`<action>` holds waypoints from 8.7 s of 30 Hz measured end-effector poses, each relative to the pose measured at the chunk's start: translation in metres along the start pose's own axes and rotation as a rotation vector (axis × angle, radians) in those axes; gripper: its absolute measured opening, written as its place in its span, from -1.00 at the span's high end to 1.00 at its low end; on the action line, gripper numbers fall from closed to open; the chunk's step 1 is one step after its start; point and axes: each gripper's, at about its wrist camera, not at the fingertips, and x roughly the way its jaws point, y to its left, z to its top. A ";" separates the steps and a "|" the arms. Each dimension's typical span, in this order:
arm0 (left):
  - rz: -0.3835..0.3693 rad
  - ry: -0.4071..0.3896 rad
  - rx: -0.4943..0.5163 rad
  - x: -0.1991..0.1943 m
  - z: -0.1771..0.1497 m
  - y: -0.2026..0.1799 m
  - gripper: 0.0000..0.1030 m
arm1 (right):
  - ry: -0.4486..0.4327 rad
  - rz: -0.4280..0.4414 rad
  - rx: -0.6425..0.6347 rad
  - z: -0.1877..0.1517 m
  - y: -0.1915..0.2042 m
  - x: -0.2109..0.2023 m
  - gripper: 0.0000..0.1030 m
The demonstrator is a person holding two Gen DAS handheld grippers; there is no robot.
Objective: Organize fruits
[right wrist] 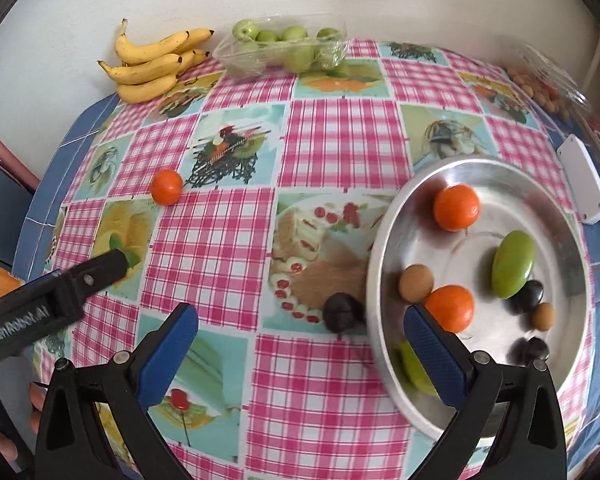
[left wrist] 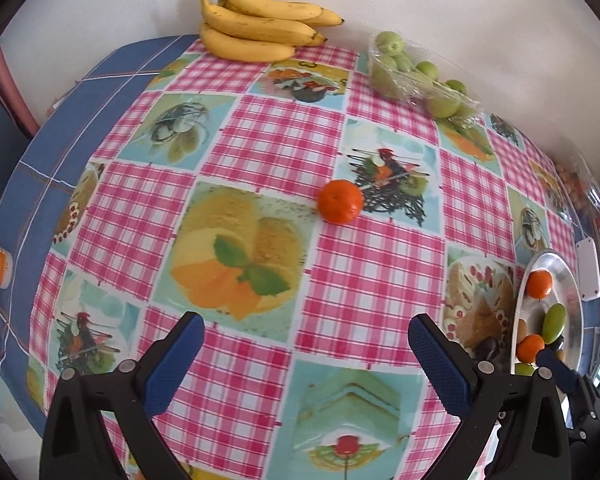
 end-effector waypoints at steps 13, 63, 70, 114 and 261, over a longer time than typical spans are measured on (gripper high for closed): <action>-0.041 0.032 -0.023 0.007 0.003 0.016 -1.00 | 0.065 -0.059 0.040 -0.007 0.005 0.019 -0.09; -0.007 0.041 -0.012 0.021 0.005 0.008 -1.00 | 0.090 -0.244 0.100 0.003 -0.007 0.046 0.50; -0.010 0.049 -0.026 0.025 0.005 0.010 -1.00 | 0.054 -0.143 0.099 0.006 0.003 0.027 0.50; -0.173 -0.070 -0.005 0.080 0.071 -0.011 0.26 | -0.057 -0.002 0.071 0.081 0.009 0.048 0.50; 0.135 -0.029 0.174 -0.035 -0.119 -0.056 -1.00 | -0.033 -0.136 0.140 -0.100 -0.082 -0.066 -1.00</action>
